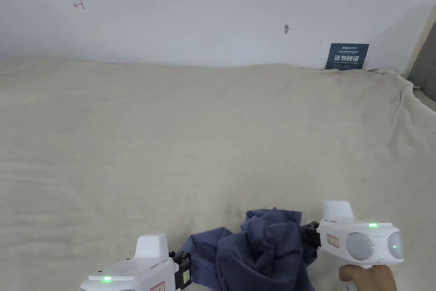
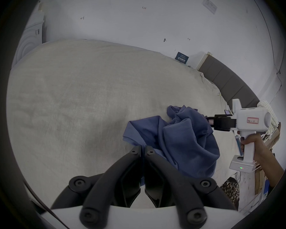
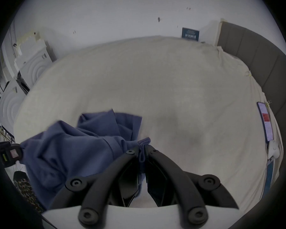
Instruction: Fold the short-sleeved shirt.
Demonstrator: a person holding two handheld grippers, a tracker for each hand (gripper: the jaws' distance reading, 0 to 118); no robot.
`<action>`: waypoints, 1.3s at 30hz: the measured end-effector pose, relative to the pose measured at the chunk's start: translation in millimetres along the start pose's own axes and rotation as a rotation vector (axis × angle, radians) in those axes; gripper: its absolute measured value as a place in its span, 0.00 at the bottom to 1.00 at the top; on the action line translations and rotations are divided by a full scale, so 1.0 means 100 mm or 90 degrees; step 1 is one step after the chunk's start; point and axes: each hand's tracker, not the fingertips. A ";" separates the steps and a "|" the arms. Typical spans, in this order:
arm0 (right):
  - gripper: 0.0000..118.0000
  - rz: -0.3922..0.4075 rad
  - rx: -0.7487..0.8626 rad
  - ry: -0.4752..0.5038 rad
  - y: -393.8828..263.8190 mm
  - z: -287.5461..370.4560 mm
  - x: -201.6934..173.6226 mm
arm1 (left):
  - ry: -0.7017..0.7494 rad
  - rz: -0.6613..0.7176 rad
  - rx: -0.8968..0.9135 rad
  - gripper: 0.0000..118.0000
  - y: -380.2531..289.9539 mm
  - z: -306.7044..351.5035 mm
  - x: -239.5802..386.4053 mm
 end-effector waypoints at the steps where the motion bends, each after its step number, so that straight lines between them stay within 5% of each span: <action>1: 0.03 -0.001 0.018 0.003 0.04 0.14 0.03 | -0.002 0.005 0.003 0.00 0.01 0.02 0.00; 7: 0.03 -0.014 0.141 -0.006 0.36 1.00 0.23 | -0.029 0.060 0.050 0.00 0.24 0.23 -0.07; 22: 0.03 0.007 0.343 -0.068 1.42 2.42 0.49 | 0.041 -0.011 0.221 0.00 1.79 0.97 -0.20; 39: 0.03 -0.068 0.438 -0.126 2.67 2.44 0.76 | 0.162 -0.021 0.334 0.00 3.61 1.22 -0.31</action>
